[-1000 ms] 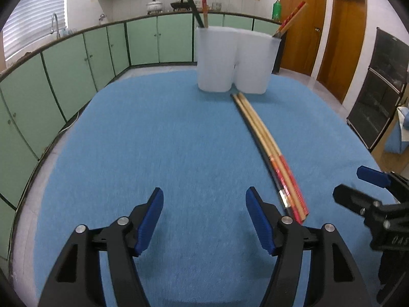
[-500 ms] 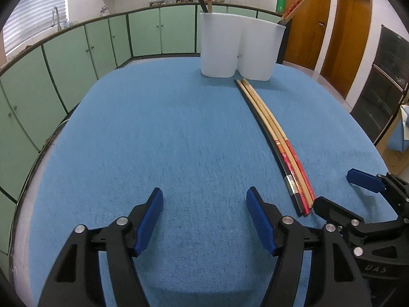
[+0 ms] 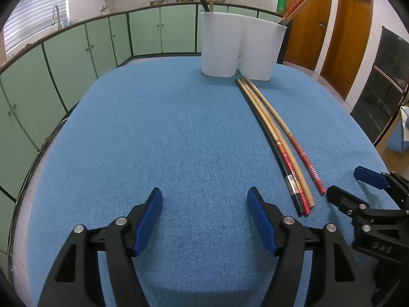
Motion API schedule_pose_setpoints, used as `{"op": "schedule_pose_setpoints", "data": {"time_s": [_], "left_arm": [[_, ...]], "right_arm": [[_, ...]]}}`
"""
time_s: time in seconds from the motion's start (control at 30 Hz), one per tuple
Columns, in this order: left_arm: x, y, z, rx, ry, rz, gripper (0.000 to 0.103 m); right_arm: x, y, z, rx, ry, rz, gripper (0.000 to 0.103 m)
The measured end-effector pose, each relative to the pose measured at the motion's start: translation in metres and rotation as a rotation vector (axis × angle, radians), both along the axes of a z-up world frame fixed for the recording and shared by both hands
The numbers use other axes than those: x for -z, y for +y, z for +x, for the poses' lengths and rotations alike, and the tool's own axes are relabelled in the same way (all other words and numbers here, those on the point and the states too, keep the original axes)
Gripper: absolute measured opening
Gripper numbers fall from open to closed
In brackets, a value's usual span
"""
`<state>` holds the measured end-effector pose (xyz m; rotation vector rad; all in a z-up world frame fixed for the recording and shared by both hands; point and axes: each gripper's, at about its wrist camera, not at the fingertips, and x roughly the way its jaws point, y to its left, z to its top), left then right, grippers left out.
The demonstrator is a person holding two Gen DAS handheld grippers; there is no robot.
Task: Organize utensils
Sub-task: 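Move both open tools back down toward the remaining chopsticks, then grasp a red-banded chopstick with the right tool while the left grasps a black chopstick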
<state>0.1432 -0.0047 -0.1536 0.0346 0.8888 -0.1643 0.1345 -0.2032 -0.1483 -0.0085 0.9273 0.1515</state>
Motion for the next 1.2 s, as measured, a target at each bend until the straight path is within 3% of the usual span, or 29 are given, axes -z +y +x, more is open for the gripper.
{"op": "schedule_pose_setpoints", "data": {"time_s": [0.13, 0.23, 0.33, 0.47, 0.5, 0.9, 1.2], "left_arm": [[0.0, 0.0, 0.0, -0.001, -0.001, 0.004, 0.068], [0.001, 0.001, 0.0, -0.002, -0.001, 0.005, 0.068], [0.001, 0.0, -0.001, 0.0, -0.001, 0.012, 0.069], [0.0, -0.003, -0.001, 0.004, -0.001, 0.02, 0.069], [0.001, -0.004, -0.001, 0.005, -0.001, 0.022, 0.069], [-0.003, -0.023, -0.01, 0.071, -0.007, -0.002, 0.069], [-0.002, -0.045, -0.014, 0.113, 0.004, 0.0, 0.069]], "right_arm": [[0.001, 0.004, -0.005, -0.029, 0.002, 0.032, 0.073], [0.001, 0.013, -0.004, -0.051, 0.0, 0.022, 0.064], [0.001, 0.021, -0.002, -0.065, -0.001, 0.001, 0.05], [0.001, 0.028, 0.001, -0.099, -0.007, -0.002, 0.01], [0.001, 0.028, 0.001, -0.107, -0.004, 0.003, 0.005], [0.002, -0.015, -0.002, 0.002, -0.011, 0.021, 0.005], [0.005, -0.019, 0.0, 0.002, -0.008, 0.034, 0.006]]}}
